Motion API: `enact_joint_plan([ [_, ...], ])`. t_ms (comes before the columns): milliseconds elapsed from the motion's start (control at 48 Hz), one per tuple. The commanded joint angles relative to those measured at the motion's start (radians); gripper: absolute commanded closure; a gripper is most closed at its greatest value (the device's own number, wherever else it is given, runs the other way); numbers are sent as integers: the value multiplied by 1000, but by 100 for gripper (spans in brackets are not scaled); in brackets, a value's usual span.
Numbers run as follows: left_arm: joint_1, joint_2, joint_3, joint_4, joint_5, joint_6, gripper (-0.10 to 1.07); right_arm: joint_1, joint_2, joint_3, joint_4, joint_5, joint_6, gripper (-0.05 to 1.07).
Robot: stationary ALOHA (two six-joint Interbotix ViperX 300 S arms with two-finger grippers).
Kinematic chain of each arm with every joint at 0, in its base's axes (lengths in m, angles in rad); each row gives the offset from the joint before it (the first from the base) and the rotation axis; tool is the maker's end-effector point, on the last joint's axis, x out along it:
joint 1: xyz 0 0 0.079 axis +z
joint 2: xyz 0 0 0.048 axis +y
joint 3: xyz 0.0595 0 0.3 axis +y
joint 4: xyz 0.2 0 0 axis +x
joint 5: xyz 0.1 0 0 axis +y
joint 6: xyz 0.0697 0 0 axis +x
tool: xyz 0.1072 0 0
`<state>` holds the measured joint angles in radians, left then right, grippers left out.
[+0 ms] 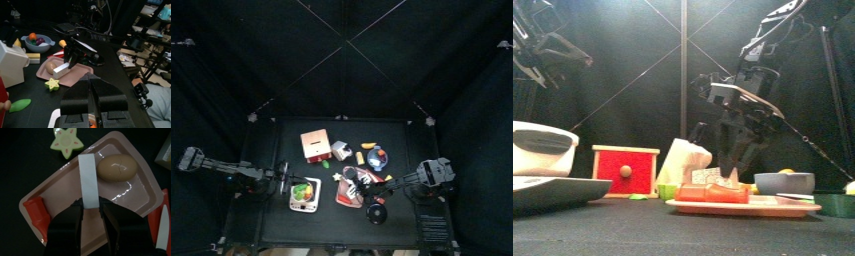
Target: Place rice below plate
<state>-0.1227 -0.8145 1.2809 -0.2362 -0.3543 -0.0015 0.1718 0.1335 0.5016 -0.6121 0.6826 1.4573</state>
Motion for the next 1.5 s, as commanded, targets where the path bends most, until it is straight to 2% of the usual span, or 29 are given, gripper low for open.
enact_joint_plan([
  [0,2,2,-17,0,-11,2,63,3,-49,-17,18,0,2,51],
  [250,2,2,-15,2,-11,2,63,61,-127,-26,107,-12,14,51],
  [354,2,2,-15,2,-11,2,63,103,-153,-15,146,-64,57,52],
  [521,2,2,-17,2,-11,2,63,172,-158,20,206,-236,126,52],
  [708,2,2,-17,3,-11,2,63,264,-147,106,313,-479,155,52],
  [771,2,2,-18,3,-11,2,63,281,-141,126,353,-514,155,52],
  [917,3,2,-18,3,-11,3,63,295,-127,161,425,-518,155,52],
  [1479,2,2,-18,3,-11,3,63,262,-98,202,446,-517,156,50],
])
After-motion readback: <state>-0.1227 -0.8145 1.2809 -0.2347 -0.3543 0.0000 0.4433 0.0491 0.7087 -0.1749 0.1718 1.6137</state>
